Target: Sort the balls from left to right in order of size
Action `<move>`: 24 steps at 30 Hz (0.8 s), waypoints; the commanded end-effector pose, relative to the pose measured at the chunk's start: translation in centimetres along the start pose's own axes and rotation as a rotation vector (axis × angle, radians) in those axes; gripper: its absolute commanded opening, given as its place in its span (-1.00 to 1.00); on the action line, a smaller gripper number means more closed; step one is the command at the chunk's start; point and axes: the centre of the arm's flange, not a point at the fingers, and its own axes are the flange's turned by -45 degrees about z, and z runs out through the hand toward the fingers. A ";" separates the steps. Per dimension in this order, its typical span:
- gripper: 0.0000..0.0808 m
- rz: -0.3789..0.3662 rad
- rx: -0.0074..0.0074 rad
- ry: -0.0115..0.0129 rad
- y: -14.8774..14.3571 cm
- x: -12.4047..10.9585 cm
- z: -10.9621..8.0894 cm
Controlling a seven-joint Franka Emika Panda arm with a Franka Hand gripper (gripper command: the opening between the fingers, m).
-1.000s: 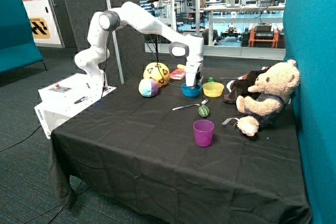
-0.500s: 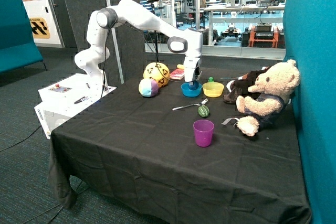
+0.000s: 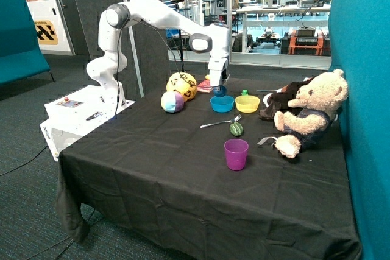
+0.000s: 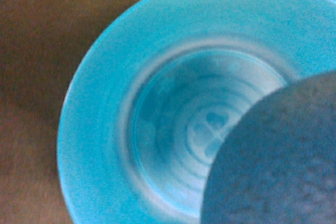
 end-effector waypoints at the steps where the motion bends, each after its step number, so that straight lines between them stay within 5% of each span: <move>1: -1.00 -0.012 0.0052 0.0025 0.7 -1.7 -2.9; 24: -1.00 0.051 0.0053 0.0023 6.5 -6.7 -6.5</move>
